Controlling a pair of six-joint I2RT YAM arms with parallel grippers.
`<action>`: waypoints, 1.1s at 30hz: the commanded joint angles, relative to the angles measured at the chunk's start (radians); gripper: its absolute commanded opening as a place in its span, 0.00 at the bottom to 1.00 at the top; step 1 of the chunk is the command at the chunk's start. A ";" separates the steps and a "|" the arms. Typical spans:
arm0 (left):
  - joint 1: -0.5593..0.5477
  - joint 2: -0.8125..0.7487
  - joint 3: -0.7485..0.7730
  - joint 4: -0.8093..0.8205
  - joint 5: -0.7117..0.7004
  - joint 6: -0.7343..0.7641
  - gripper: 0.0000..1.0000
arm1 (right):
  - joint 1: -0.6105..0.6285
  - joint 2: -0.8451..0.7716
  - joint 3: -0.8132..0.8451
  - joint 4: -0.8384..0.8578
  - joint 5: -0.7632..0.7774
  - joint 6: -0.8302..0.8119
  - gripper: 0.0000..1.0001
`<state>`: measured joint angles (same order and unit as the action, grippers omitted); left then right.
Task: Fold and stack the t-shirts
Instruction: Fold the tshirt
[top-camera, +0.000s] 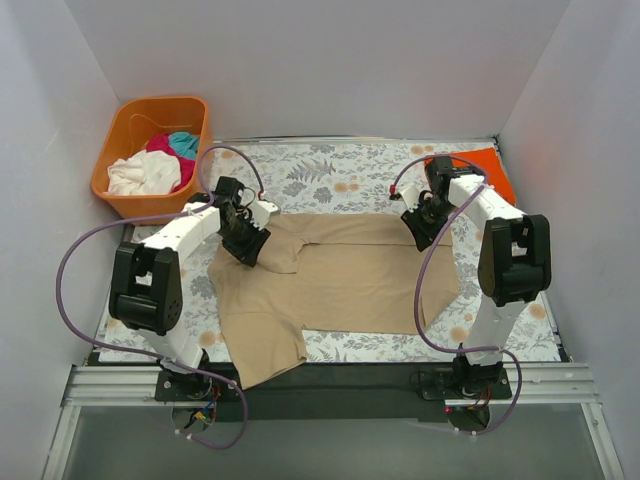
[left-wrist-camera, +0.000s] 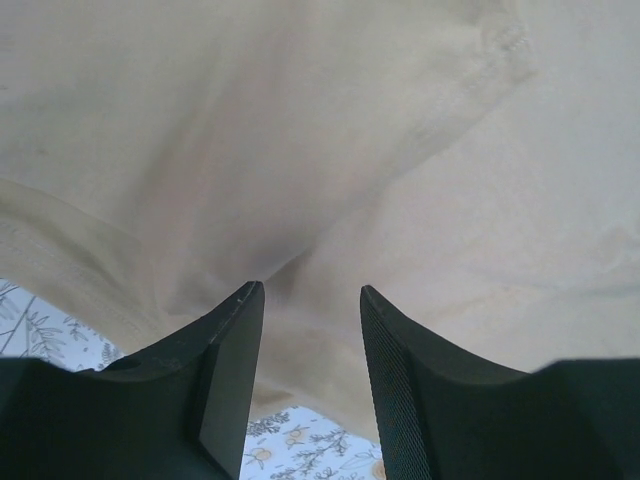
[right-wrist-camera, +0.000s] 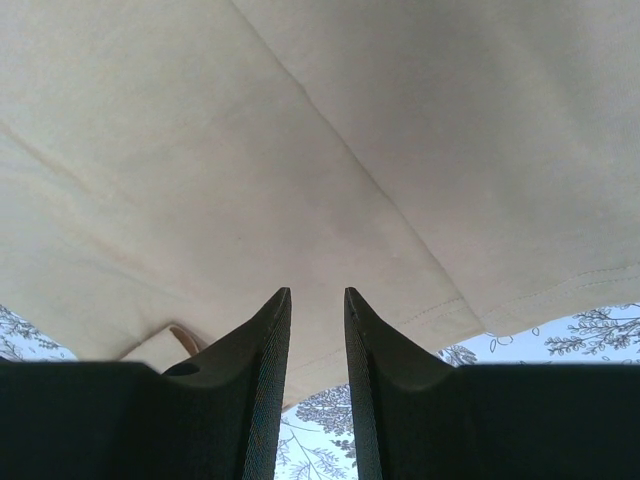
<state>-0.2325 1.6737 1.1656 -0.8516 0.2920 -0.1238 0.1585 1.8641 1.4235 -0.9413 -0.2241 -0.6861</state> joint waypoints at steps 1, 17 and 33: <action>0.030 -0.034 0.002 0.075 -0.039 0.013 0.42 | 0.003 -0.054 -0.024 -0.036 -0.020 -0.015 0.31; 0.200 0.032 0.011 0.014 0.177 0.061 0.48 | 0.004 -0.048 -0.029 -0.043 -0.011 -0.023 0.31; 0.205 0.141 0.225 -0.196 0.294 -0.092 0.00 | 0.003 -0.069 -0.054 -0.047 -0.001 -0.056 0.31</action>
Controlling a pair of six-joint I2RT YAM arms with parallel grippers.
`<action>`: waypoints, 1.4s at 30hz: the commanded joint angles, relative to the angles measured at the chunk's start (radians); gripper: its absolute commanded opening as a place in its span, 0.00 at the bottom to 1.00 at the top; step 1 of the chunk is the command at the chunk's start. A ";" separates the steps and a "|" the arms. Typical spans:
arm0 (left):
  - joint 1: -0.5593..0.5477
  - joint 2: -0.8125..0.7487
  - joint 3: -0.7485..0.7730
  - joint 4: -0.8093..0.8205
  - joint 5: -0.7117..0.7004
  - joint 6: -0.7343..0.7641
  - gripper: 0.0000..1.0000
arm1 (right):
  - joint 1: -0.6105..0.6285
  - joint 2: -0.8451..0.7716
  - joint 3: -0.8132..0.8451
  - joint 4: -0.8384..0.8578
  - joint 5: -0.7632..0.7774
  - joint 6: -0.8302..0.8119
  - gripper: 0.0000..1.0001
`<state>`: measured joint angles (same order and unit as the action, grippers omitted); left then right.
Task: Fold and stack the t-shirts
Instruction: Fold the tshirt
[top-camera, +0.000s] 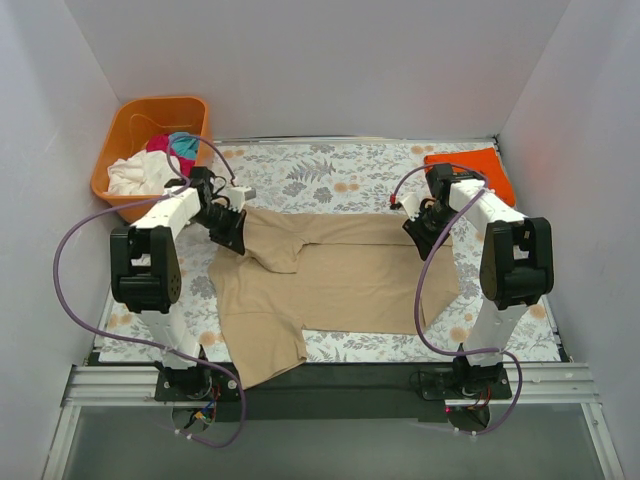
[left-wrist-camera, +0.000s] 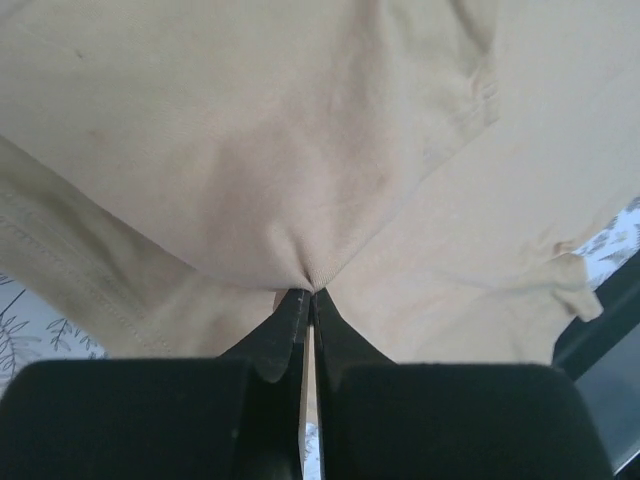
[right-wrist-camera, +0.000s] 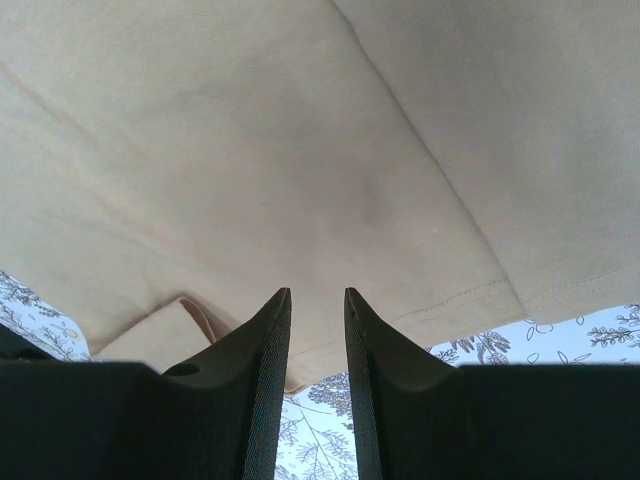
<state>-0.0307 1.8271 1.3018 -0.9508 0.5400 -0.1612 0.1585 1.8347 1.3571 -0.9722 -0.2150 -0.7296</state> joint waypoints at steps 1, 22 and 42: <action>0.003 -0.006 0.108 -0.120 0.048 -0.064 0.00 | 0.003 -0.037 0.014 -0.016 -0.011 -0.011 0.31; 0.064 -0.023 0.140 -0.212 0.015 -0.086 0.48 | 0.006 -0.230 -0.260 -0.023 0.055 -0.303 0.30; -0.123 0.198 0.203 0.254 -0.212 -0.370 0.41 | 0.030 0.173 0.148 0.138 0.111 0.102 0.31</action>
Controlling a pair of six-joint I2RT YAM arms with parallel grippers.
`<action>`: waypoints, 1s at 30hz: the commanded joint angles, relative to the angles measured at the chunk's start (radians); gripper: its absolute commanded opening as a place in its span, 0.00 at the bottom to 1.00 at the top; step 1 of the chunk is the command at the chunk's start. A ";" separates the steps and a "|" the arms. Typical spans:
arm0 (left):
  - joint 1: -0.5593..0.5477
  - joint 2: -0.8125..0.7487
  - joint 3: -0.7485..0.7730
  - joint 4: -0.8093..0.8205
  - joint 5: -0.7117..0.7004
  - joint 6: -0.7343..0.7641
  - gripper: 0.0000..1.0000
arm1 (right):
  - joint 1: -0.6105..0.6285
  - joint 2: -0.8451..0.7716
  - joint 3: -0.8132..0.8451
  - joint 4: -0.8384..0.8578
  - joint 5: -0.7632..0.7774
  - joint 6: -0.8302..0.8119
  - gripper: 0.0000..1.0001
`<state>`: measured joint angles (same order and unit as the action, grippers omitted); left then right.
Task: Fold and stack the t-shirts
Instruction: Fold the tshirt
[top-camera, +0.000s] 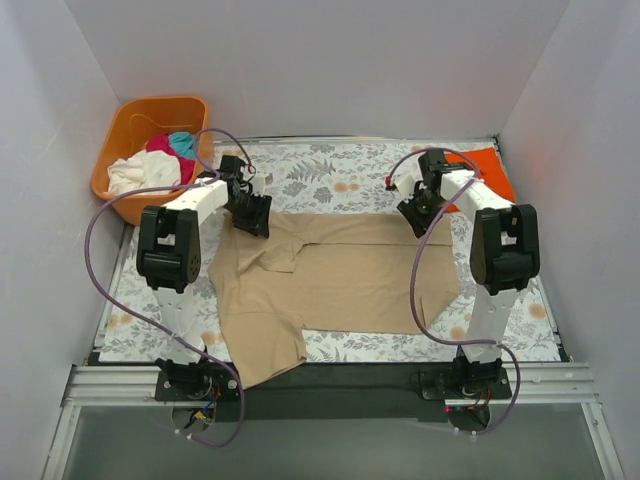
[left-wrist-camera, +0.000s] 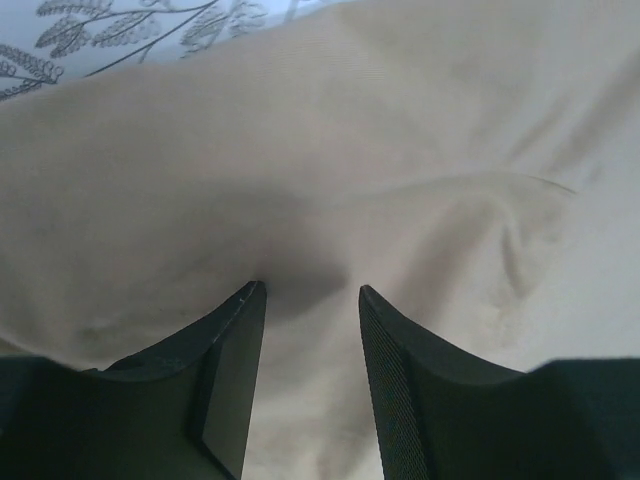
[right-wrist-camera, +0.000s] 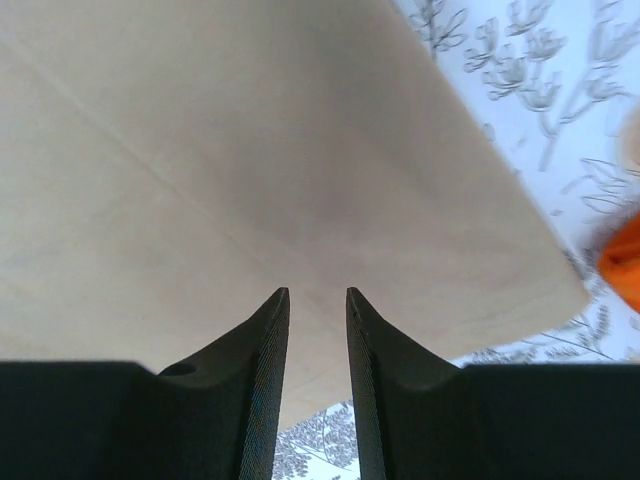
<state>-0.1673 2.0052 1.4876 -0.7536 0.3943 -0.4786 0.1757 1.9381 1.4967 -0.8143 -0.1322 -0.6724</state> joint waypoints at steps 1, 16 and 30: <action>0.014 0.042 0.017 0.054 -0.075 -0.060 0.40 | 0.015 0.103 0.010 -0.022 0.045 0.046 0.31; 0.089 0.216 0.326 -0.016 0.023 0.008 0.47 | 0.033 0.247 0.269 -0.014 0.033 0.064 0.37; 0.080 -0.415 -0.131 -0.317 0.238 0.463 0.53 | 0.096 -0.343 -0.300 -0.135 0.020 -0.305 0.54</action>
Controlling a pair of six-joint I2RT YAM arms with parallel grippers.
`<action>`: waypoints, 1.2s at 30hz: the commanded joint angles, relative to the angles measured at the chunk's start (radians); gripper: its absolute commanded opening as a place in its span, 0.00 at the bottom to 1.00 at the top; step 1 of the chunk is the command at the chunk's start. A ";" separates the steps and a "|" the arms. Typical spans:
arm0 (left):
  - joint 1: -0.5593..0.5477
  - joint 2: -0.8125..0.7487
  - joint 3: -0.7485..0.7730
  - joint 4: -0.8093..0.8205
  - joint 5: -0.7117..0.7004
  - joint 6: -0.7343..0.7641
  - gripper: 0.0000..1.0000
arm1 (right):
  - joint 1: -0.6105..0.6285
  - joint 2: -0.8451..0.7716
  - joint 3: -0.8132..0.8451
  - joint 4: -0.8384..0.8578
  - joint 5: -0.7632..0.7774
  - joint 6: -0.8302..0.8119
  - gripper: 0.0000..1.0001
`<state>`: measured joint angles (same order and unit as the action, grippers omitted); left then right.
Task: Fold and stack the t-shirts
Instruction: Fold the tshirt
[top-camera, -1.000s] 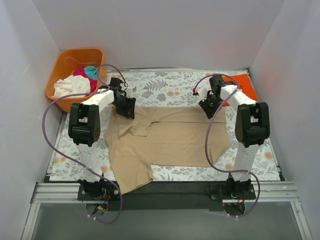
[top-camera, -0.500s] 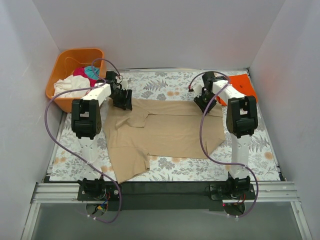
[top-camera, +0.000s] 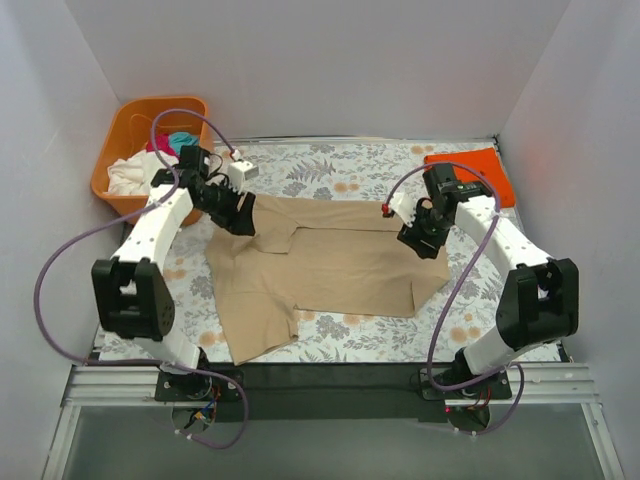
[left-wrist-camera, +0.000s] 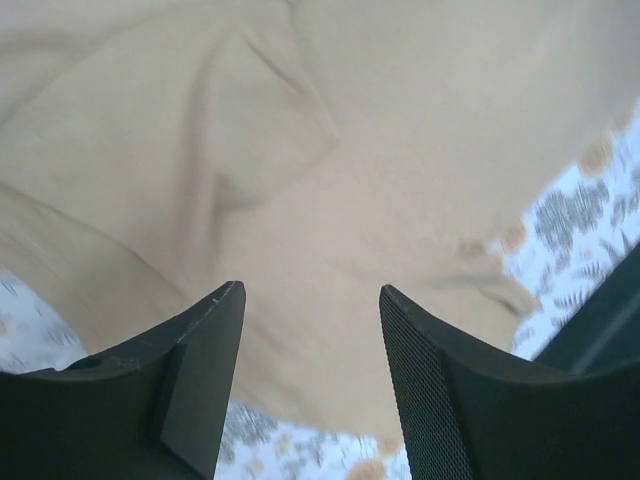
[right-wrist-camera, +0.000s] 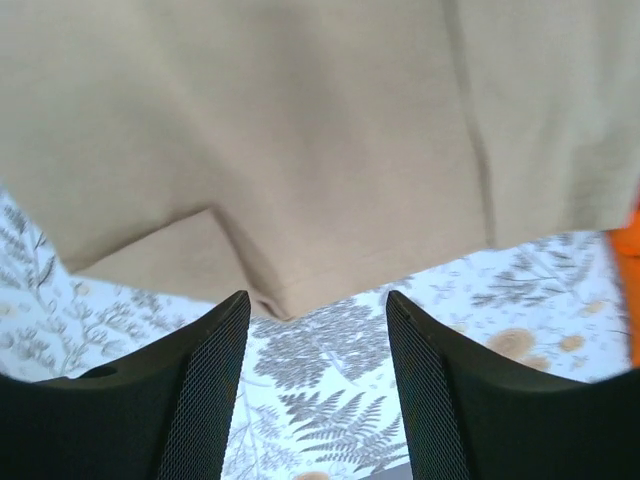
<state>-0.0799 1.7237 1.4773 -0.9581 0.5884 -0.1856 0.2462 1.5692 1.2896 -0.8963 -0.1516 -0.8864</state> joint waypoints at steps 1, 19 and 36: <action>-0.014 -0.169 -0.168 -0.122 0.024 0.193 0.53 | 0.033 0.023 -0.107 -0.053 0.049 -0.080 0.55; -0.107 -0.423 -0.500 -0.030 -0.108 0.282 0.53 | 0.125 0.170 -0.168 -0.093 -0.002 0.132 0.46; -0.158 -0.443 -0.563 -0.231 -0.033 0.520 0.53 | 0.100 -0.300 -0.486 -0.055 0.179 -0.173 0.55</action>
<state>-0.2005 1.3163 0.9516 -1.1107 0.5251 0.2153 0.3515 1.3350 0.8371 -1.0180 -0.0429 -0.9291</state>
